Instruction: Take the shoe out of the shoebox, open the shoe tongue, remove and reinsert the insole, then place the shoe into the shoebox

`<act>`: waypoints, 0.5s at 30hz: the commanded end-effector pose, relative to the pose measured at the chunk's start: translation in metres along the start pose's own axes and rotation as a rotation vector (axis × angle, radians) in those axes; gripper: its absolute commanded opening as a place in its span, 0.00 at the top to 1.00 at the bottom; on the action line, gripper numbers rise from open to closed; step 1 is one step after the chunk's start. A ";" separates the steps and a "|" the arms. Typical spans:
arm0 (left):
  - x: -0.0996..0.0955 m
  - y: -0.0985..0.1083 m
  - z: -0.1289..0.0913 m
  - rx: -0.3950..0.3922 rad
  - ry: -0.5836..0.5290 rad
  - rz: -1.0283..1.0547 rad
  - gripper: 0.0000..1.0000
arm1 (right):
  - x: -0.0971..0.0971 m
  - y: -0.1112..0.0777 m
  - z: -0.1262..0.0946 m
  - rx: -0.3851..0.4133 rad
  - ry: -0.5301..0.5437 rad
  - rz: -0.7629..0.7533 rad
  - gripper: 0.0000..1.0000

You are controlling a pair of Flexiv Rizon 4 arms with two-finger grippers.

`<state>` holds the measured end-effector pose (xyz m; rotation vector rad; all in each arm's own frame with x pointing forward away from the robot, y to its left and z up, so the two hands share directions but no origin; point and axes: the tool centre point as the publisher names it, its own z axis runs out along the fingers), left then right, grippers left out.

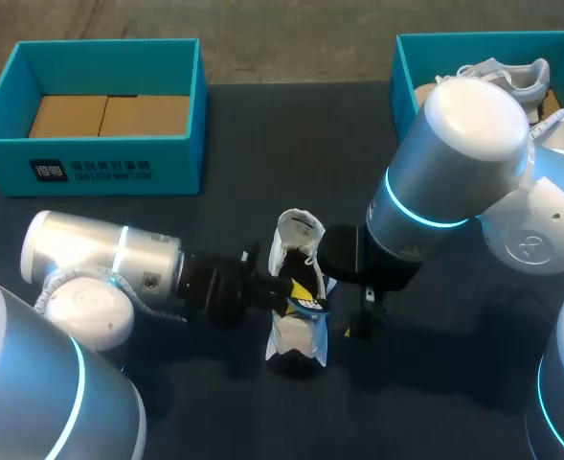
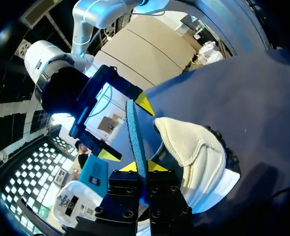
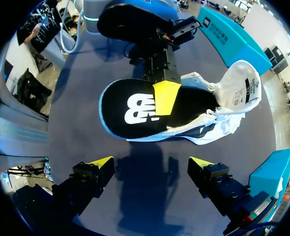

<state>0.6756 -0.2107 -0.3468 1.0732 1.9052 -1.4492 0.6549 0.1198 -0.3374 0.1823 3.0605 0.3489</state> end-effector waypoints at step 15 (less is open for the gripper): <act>-0.013 -0.027 -0.011 0.061 -0.017 -0.129 0.76 | 0.001 0.000 0.001 0.001 -0.003 0.000 0.00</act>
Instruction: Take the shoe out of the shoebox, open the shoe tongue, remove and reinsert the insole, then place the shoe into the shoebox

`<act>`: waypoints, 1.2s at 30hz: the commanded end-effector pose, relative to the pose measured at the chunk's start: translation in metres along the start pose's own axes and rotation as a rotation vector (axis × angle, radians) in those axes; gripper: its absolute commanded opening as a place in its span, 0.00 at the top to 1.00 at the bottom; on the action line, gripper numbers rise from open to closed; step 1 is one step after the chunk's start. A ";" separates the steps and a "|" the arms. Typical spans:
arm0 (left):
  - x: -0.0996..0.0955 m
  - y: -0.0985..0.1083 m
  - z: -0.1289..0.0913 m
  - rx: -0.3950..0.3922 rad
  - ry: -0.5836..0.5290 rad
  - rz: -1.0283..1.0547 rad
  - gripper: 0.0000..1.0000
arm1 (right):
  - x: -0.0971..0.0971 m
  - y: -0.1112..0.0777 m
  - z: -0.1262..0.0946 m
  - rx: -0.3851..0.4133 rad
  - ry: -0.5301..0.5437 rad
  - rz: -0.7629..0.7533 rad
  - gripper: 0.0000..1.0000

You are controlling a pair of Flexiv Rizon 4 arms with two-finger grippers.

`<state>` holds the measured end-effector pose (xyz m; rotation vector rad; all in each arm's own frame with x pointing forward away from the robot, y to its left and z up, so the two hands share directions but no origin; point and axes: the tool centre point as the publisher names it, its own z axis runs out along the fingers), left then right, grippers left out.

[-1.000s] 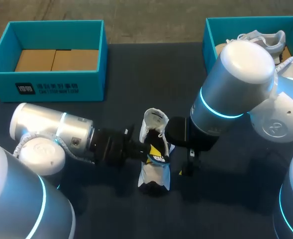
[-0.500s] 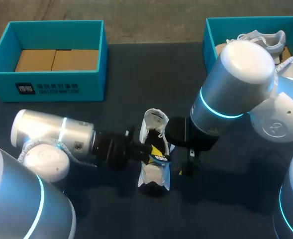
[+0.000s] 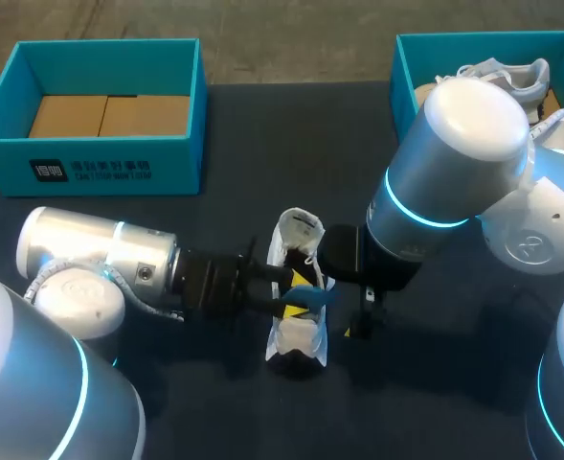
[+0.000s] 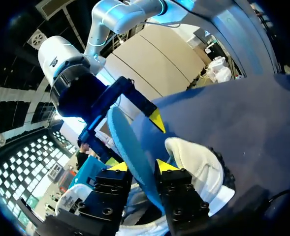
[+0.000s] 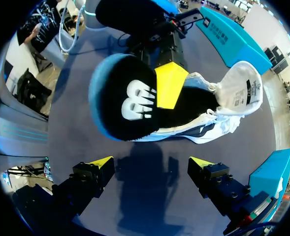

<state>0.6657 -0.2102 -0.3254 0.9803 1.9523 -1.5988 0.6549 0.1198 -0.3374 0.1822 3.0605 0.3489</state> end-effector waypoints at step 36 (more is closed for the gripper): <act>0.010 0.011 -0.001 -0.094 0.123 0.175 1.00 | 0.001 0.000 0.001 0.001 -0.003 0.000 0.00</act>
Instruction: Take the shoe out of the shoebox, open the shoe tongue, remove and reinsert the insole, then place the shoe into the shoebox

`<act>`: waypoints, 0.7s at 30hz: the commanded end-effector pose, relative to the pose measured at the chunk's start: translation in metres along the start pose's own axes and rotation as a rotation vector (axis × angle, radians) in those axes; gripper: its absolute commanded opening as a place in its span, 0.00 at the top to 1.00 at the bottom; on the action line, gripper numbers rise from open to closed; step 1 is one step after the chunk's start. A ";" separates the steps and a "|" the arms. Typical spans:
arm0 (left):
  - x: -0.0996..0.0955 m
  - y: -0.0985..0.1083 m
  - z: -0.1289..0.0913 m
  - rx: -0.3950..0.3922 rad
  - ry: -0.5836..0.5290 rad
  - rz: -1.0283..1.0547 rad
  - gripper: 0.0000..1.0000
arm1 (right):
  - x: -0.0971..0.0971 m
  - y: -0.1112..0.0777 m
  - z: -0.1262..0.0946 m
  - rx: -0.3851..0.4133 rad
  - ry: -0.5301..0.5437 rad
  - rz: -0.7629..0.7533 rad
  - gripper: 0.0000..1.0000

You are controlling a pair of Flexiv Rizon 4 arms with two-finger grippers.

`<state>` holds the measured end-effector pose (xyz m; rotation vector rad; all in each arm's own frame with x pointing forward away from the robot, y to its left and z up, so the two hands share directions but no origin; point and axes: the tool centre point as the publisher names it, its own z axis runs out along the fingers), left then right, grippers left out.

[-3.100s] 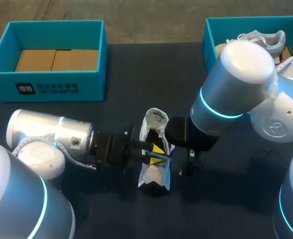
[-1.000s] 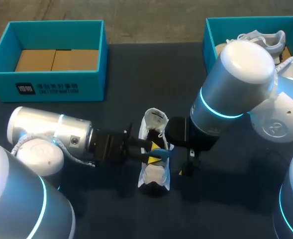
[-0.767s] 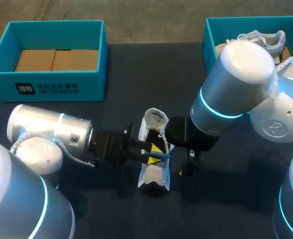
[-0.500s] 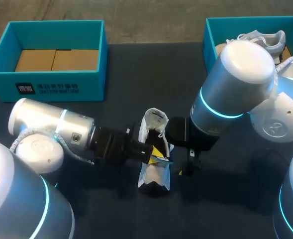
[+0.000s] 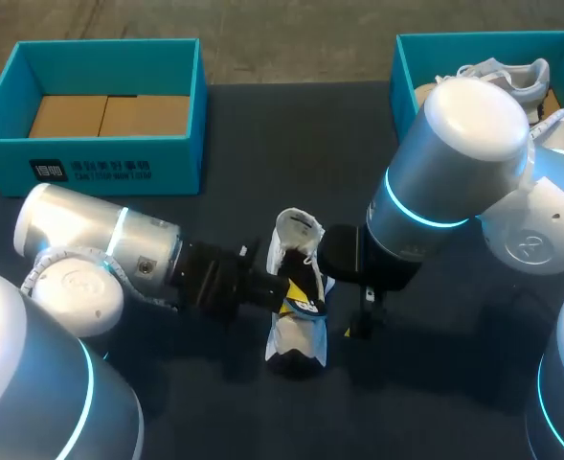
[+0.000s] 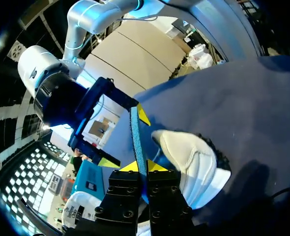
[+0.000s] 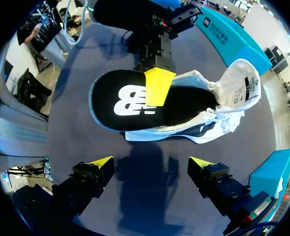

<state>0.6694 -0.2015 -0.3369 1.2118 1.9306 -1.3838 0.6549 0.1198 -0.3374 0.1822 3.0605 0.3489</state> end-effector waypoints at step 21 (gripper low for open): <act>-0.006 -0.013 -0.005 0.013 -0.047 -0.195 0.65 | 0.001 0.000 0.001 0.001 -0.003 0.000 0.00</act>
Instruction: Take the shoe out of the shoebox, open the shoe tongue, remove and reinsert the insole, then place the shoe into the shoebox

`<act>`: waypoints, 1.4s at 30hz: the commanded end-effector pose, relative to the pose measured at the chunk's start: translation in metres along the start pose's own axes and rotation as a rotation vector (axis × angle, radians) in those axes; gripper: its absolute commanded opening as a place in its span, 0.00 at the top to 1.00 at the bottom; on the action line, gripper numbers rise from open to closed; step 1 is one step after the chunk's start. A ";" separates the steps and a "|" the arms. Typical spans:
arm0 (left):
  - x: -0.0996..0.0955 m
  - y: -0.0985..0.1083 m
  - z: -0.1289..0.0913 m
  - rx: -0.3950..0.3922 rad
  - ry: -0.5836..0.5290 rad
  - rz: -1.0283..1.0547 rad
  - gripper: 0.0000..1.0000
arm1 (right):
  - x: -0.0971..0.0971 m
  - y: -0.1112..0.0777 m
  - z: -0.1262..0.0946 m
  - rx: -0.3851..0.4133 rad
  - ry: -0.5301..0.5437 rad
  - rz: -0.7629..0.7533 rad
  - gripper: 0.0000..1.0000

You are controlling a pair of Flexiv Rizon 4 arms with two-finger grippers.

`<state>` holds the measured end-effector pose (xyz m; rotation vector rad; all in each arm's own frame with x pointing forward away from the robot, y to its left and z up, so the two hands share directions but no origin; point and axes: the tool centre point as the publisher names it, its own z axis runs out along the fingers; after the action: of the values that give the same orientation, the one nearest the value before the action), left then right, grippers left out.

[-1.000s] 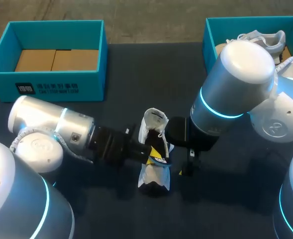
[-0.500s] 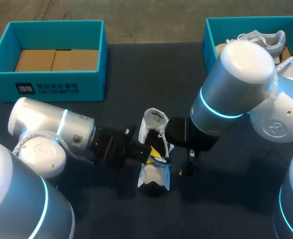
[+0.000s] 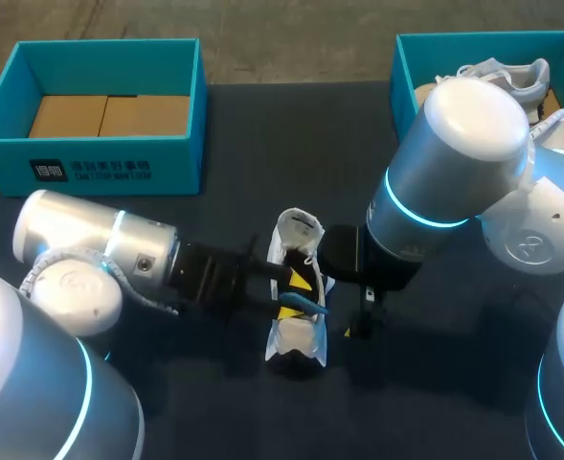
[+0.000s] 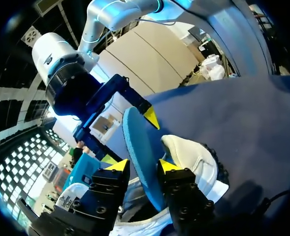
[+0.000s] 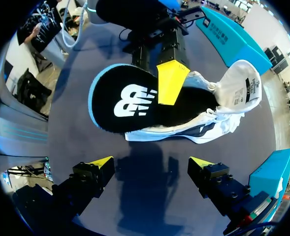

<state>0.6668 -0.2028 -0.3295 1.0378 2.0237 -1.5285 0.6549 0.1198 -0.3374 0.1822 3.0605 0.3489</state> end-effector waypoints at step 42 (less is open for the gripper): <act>0.013 0.024 0.000 -0.203 0.118 0.124 1.00 | 0.001 0.000 0.001 0.001 -0.003 0.000 0.00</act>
<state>0.6810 -0.1942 -0.3519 1.1804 2.0965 -1.2225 0.6549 0.1197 -0.3374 0.1823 3.0605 0.3489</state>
